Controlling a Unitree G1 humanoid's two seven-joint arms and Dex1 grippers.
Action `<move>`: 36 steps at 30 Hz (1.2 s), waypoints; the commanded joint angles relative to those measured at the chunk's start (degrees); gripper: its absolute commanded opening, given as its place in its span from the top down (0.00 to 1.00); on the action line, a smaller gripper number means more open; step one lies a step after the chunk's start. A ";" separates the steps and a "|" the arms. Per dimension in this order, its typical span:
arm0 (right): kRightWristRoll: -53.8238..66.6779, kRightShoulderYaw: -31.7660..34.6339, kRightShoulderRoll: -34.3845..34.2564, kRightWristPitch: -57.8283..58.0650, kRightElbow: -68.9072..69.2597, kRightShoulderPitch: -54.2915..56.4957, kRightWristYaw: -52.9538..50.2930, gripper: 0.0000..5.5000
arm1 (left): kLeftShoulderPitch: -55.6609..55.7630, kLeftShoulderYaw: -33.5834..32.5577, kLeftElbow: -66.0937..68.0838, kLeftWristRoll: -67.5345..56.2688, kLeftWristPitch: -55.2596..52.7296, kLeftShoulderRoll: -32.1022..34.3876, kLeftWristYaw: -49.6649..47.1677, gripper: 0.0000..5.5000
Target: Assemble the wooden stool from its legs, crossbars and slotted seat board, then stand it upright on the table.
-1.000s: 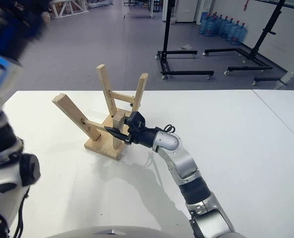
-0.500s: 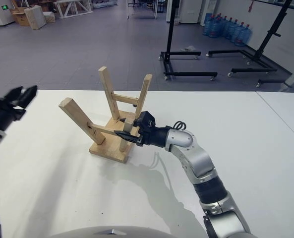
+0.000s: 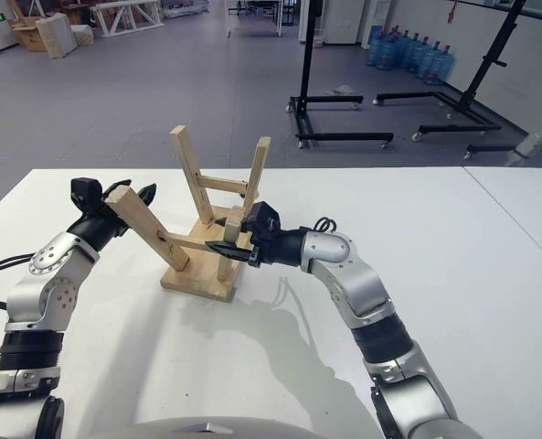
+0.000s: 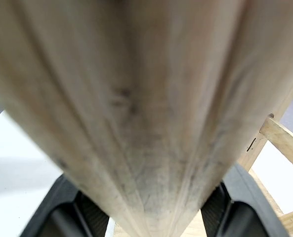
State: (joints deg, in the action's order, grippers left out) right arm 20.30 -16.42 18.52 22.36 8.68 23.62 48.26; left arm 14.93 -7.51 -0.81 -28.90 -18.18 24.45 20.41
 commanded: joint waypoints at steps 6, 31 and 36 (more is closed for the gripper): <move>-2.37 -2.99 -3.01 2.22 -1.53 -1.70 -3.15 0.63 | 0.51 3.66 -3.63 -2.13 -3.48 -4.91 3.48 0.39; 6.59 18.23 25.21 -1.17 -5.11 -12.16 21.39 0.29 | -8.65 -21.87 6.66 -2.36 -6.29 23.46 25.28 0.39; 2.28 19.73 22.85 -4.93 -12.40 -6.00 13.93 0.29 | -30.53 -25.62 -23.99 -18.25 -21.24 27.98 39.86 0.39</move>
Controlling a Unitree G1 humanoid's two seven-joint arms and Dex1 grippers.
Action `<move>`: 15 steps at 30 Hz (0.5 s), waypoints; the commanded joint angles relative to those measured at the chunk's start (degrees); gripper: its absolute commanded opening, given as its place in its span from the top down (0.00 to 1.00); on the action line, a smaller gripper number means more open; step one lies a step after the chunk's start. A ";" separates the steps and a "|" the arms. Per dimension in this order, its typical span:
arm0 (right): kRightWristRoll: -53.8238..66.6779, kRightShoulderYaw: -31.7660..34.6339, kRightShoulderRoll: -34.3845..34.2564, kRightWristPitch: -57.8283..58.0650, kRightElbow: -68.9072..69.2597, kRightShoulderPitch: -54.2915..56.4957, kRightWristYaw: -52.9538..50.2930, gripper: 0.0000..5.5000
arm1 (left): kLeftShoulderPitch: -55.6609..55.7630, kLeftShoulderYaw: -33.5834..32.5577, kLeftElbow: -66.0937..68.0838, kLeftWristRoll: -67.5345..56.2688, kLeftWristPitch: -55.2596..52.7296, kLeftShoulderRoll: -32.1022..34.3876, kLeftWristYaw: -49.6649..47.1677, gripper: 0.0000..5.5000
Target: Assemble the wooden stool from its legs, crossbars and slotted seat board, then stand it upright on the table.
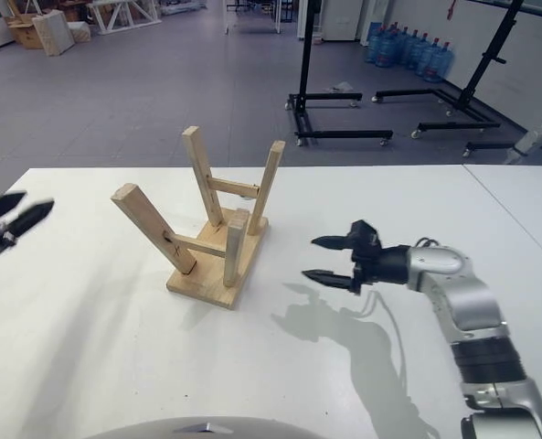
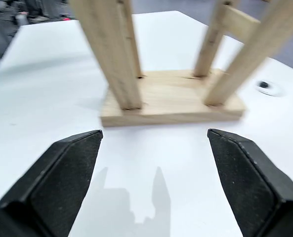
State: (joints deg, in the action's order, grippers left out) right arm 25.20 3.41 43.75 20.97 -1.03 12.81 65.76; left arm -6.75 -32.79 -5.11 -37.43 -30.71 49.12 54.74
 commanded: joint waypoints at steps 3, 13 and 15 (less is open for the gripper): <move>-5.38 -2.32 -7.92 -7.09 -5.98 9.52 -8.54 0.29 | -3.05 6.97 -23.72 -10.00 -10.46 -0.42 -1.03 0.39; -6.01 -12.92 -21.91 -7.18 2.36 9.27 -13.00 0.29 | 12.67 18.90 -21.11 -5.05 -10.17 -12.94 -20.63 0.39; -5.09 -14.43 -22.82 -6.16 4.47 8.00 -12.75 0.29 | 13.80 19.74 -20.44 -4.46 -10.09 -13.64 -21.73 0.39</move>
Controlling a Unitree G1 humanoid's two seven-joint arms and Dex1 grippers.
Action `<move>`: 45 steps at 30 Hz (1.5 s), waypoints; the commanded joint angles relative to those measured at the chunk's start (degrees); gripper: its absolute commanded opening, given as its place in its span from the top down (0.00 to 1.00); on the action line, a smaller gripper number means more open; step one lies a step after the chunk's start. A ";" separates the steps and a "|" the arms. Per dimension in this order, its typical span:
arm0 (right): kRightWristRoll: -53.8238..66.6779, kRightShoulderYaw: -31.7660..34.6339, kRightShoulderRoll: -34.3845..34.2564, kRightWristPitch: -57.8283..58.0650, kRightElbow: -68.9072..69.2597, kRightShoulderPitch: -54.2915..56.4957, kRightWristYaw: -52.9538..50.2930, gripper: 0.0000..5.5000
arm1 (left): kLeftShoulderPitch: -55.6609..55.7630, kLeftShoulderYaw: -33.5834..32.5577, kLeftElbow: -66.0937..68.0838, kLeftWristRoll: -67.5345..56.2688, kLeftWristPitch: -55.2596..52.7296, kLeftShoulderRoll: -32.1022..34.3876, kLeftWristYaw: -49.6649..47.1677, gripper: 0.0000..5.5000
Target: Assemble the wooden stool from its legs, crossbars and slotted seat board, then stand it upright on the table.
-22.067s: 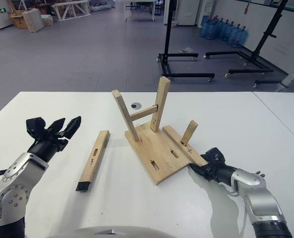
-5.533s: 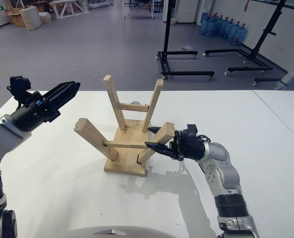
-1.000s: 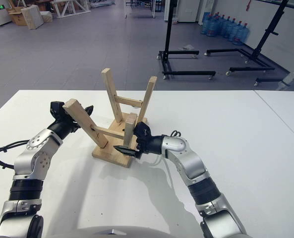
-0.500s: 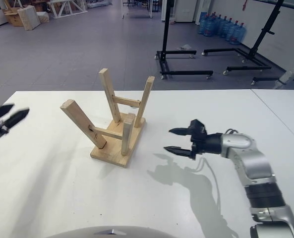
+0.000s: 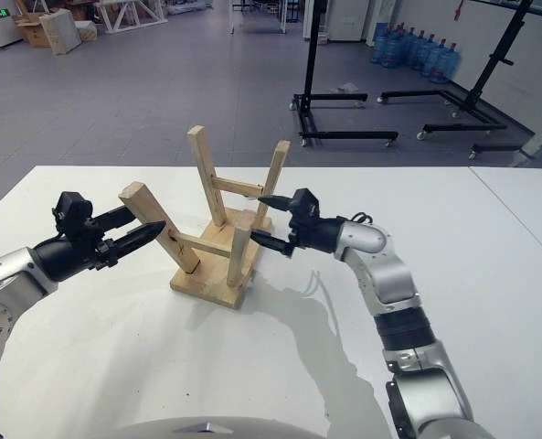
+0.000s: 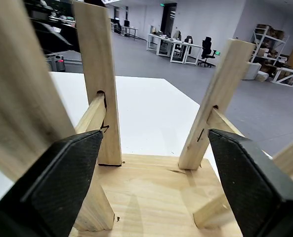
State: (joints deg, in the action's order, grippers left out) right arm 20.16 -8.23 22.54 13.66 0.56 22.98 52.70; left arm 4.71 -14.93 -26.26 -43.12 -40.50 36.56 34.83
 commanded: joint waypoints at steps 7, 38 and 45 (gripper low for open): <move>-0.75 -11.13 -4.92 7.25 15.76 -8.67 -5.01 0.29 | 7.74 4.80 6.52 4.42 1.37 -3.42 -3.45 0.39; 58.07 35.03 19.94 23.34 14.20 -8.60 10.84 0.29 | 35.68 10.10 49.11 13.60 16.04 -4.84 25.40 0.39; 54.47 30.92 17.70 24.50 12.39 -8.40 11.86 0.29 | 36.79 -0.77 31.15 0.30 0.91 5.32 27.07 0.39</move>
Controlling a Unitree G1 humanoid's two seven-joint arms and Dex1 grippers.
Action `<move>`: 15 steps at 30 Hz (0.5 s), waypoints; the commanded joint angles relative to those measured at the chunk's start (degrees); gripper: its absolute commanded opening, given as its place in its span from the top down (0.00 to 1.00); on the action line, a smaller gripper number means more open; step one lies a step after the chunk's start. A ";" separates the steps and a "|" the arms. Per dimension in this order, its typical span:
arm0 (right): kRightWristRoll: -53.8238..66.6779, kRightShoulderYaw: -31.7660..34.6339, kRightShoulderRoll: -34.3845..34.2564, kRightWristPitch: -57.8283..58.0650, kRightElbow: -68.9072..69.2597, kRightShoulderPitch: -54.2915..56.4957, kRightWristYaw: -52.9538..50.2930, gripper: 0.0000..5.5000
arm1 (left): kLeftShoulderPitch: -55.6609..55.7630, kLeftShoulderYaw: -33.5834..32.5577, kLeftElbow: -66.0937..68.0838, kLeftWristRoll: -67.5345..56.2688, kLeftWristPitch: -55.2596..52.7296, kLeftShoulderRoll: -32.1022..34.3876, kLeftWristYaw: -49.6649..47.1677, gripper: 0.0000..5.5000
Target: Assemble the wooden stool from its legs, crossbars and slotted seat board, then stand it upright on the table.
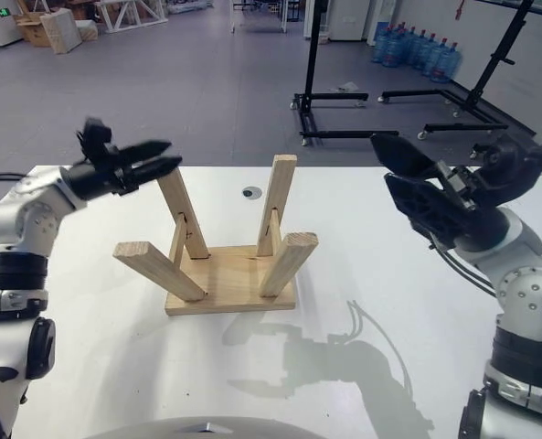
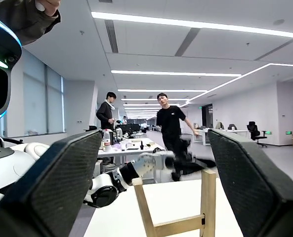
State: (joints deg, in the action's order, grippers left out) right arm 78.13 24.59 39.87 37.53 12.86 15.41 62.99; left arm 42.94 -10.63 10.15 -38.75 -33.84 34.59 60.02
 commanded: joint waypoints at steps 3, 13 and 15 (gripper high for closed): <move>-11.27 -3.22 3.59 -0.92 -1.50 -4.78 5.72 0.29 | -21.75 -17.88 -8.93 -4.39 -11.27 24.18 15.85 0.39; -22.62 -4.44 7.08 -2.67 -4.49 -13.87 11.50 0.29 | -65.70 -21.78 -34.77 -3.38 -11.46 16.48 23.57 0.39; -25.66 -8.12 5.97 -4.19 -3.58 -12.59 11.99 0.29 | -63.30 -17.51 -34.86 -2.28 -9.86 14.71 19.79 0.39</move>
State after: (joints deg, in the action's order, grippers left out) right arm 55.28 19.51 46.64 34.87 8.14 0.85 74.57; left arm -22.80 -31.29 -24.35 -42.64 -45.49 50.10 83.31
